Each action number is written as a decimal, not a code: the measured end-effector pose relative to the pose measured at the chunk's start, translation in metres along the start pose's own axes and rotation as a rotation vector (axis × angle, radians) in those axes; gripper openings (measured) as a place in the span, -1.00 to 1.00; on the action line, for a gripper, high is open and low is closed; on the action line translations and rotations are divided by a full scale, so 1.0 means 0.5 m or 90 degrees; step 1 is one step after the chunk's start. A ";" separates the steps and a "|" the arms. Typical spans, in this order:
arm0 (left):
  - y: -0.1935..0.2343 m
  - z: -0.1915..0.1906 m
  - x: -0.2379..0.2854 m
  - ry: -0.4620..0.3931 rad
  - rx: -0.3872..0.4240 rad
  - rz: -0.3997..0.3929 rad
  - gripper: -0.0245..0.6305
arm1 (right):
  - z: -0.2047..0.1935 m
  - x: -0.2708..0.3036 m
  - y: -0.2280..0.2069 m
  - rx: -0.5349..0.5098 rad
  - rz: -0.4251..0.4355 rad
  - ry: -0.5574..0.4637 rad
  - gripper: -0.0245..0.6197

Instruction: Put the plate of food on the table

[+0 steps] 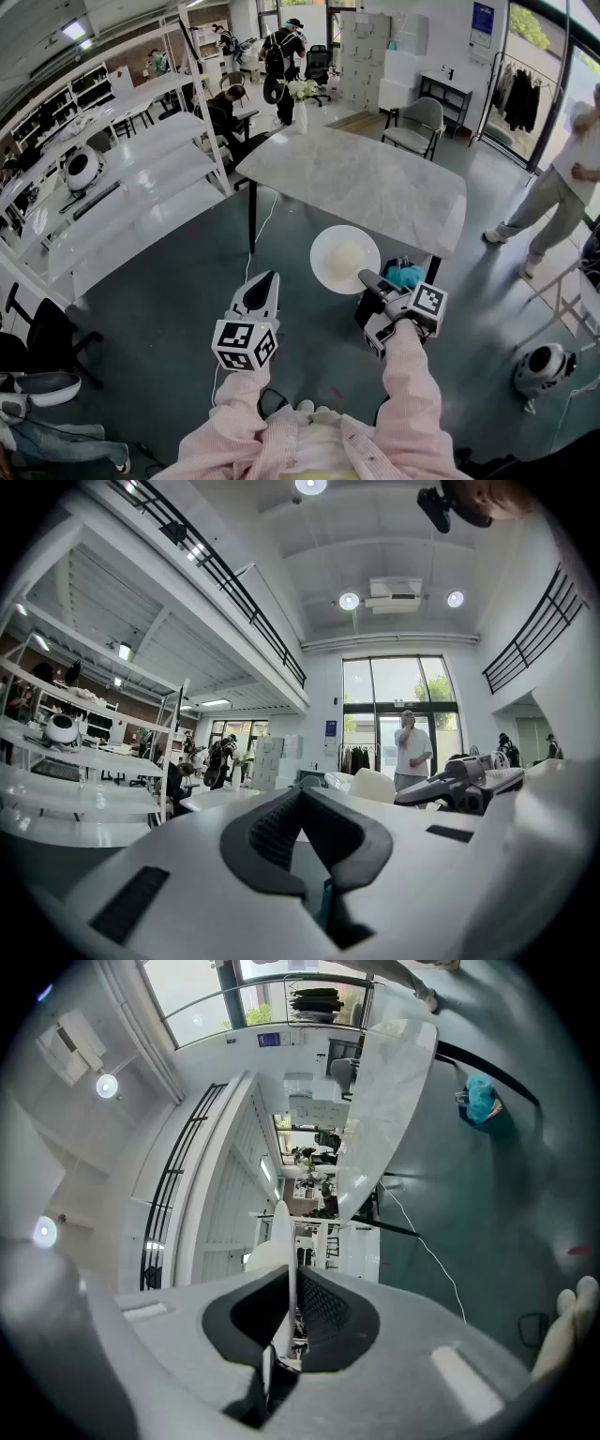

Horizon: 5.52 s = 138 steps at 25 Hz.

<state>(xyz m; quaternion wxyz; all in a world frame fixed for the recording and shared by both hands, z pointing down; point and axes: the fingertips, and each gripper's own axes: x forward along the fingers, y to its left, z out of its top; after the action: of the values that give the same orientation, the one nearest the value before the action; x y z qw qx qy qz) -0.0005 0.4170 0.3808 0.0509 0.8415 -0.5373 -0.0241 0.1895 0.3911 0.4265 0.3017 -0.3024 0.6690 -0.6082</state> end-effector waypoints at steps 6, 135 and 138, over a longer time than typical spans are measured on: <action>-0.024 -0.009 -0.006 0.001 -0.003 0.003 -0.95 | 0.005 -0.023 -0.008 -0.002 -0.009 -0.001 -0.85; 1.019 -0.414 1.423 0.327 -0.320 0.057 -0.95 | 0.742 1.576 -0.636 0.007 -0.299 0.100 -0.85; 1.018 -0.415 1.422 0.330 -0.320 0.055 -0.95 | 0.743 1.575 -0.638 -0.005 -0.312 0.099 -0.85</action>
<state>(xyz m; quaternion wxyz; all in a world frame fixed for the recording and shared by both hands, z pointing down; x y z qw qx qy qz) -0.1399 -0.4278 0.6537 0.3916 0.7573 -0.5191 0.0606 -0.0120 -0.4758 0.6873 0.0918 -0.4089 0.5993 -0.6820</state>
